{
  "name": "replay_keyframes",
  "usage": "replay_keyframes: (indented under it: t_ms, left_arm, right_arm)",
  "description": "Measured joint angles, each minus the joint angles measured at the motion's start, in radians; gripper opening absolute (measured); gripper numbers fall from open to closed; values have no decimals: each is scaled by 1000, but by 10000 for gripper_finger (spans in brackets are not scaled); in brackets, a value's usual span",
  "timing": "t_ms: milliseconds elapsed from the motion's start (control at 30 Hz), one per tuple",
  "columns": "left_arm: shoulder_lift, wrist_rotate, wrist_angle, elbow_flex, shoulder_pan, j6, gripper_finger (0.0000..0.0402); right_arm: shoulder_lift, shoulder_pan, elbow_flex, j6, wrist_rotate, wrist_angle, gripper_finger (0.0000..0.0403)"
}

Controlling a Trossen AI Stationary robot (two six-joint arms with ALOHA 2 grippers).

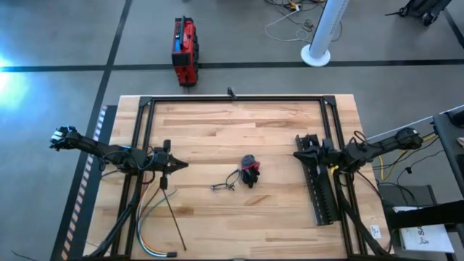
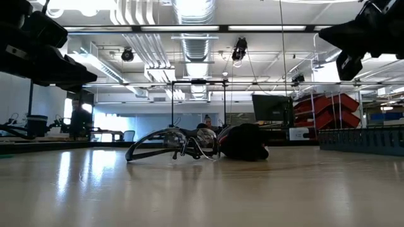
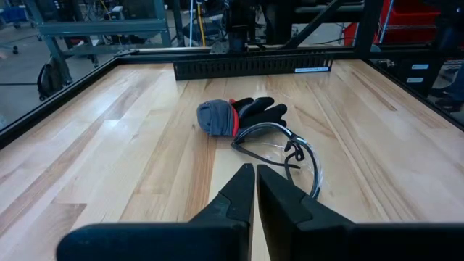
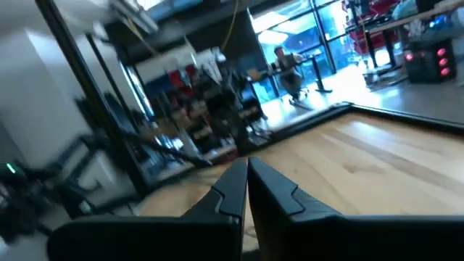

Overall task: Ziptie cables
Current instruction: Move the black cable duct to the center of the table

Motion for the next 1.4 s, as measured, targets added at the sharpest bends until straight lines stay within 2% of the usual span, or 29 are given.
replay_keyframes:
  t_ms: [100,200,300,400,533,633,733,800,867,933,1100,1200,1300,1400]
  left_arm:
    - [0,0,0,0,0,0,2]
    - [0,0,0,0,0,0,2]
    - [0,0,0,0,0,0,2]
    - [0,0,0,0,0,0,2]
    - [0,0,0,0,0,0,2]
    - [0,0,0,0,0,0,2]
    - [0,0,0,0,0,0,2]
    - [0,0,0,0,0,0,2]
    - [0,0,0,0,0,0,2]
    - [0,0,0,0,0,0,2]
    - [0,0,0,0,0,0,2]
    - [0,0,0,0,0,0,2]
    - [0,0,0,0,0,0,2]
    - [0,0,0,0,0,0,2]
  right_arm:
    - [1,0,0,49,-8,3,2]
    - [14,14,0,102,-93,13,3]
    - [59,54,0,147,-166,92,3]
    - [139,123,0,149,-182,188,3]
    - [278,212,0,163,-113,264,22]
    - [389,253,10,231,-29,253,58]
    - [495,258,46,350,12,245,103]
    - [547,249,84,512,35,196,132]
    - [581,227,133,631,42,94,156]
    - [597,198,207,684,17,-75,176]
    - [615,122,464,756,1,-798,203]
    - [646,96,601,839,11,-1147,213]
    - [687,93,671,921,11,-1304,219]
    - [738,93,681,978,5,-1347,217]
